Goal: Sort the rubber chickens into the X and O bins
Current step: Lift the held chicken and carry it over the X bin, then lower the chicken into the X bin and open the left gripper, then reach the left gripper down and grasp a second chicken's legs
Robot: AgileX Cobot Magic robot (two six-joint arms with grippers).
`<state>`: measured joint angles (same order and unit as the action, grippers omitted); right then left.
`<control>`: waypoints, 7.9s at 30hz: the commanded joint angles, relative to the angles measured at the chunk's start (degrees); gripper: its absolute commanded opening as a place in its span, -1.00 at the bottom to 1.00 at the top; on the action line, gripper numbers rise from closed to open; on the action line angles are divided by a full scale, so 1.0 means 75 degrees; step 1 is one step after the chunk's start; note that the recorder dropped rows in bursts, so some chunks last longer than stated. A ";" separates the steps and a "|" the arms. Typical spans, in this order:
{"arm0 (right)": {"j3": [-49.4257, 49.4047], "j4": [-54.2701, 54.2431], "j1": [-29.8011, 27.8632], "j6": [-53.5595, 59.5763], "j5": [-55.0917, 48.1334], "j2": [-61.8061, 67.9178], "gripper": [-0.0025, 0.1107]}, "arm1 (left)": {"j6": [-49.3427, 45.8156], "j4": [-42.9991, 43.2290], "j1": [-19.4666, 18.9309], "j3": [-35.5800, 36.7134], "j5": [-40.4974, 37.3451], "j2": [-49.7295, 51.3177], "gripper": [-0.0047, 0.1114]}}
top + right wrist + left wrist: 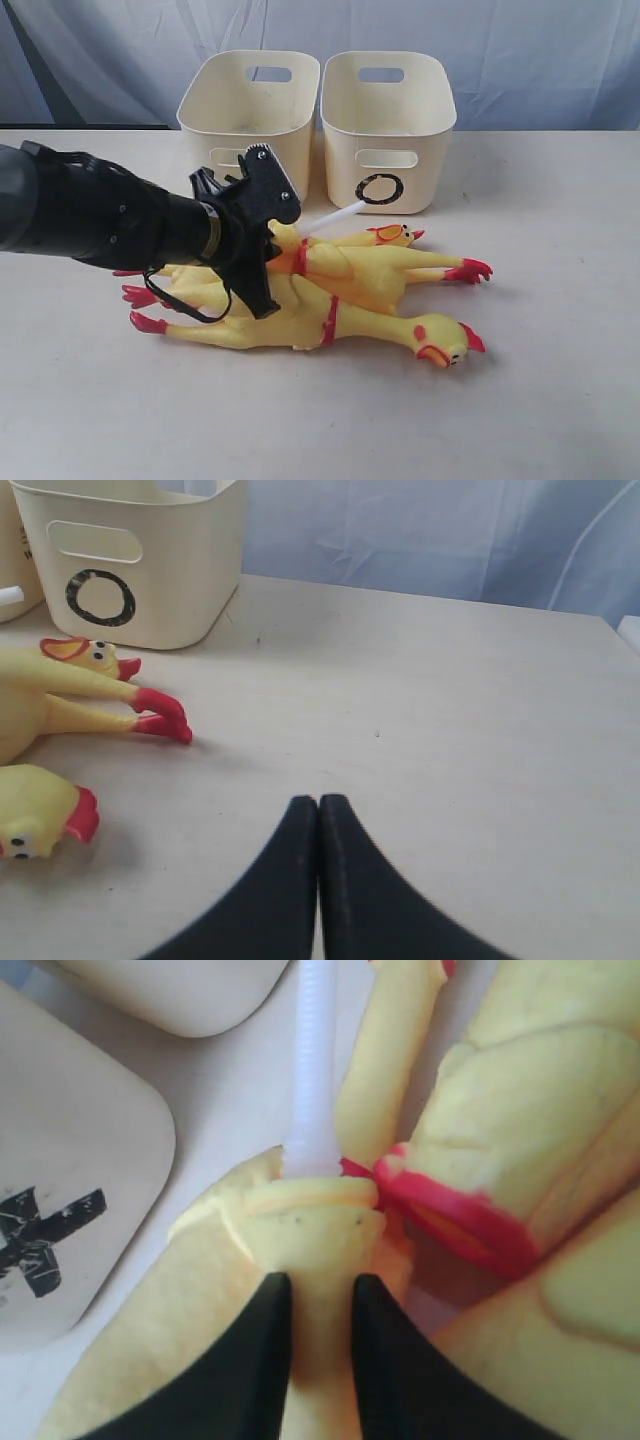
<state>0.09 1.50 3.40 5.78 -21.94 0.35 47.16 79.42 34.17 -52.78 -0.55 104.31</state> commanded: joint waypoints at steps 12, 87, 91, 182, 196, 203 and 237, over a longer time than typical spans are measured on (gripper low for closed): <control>-0.0012 -0.0010 0.0007 0.0014 0.0058 -0.0046 -0.96 | 0.0021 0.0194 0.0034 0.0086 -0.0279 -0.0842 -0.92; -0.0012 -0.0010 0.0007 0.0014 0.0070 -0.0046 -0.96 | 0.0081 -0.0102 -0.1728 -0.5622 -0.0294 0.2518 -0.80; -0.0012 -0.0010 0.0007 0.0014 0.0070 -0.0046 -0.96 | 0.0081 -0.0193 -0.1741 -0.5622 -0.0261 0.2568 -0.69; -0.0012 -0.0010 0.0007 0.0014 0.0088 -0.0046 -0.96 | -1.4168 -1.3413 0.0949 -0.5199 -0.5941 0.1693 0.10; -0.0012 -0.0010 0.0007 0.0014 0.0088 -0.0046 -0.96 | -1.4168 -1.4624 0.0949 -0.5228 -0.4446 0.2126 0.16; -0.0012 -0.0010 0.0007 0.0014 0.0103 -0.0046 -0.96 | -1.4168 -1.4978 0.0949 -0.5240 -0.4202 0.2371 0.16; -0.0012 -0.0010 0.0007 0.0014 0.0087 -0.0046 -0.96 | -1.4168 -1.5312 0.0949 -0.5240 -0.4545 0.2908 0.04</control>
<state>0.09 1.28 3.40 5.66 -21.84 0.35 -59.13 -35.70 41.08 -91.85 -34.18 126.11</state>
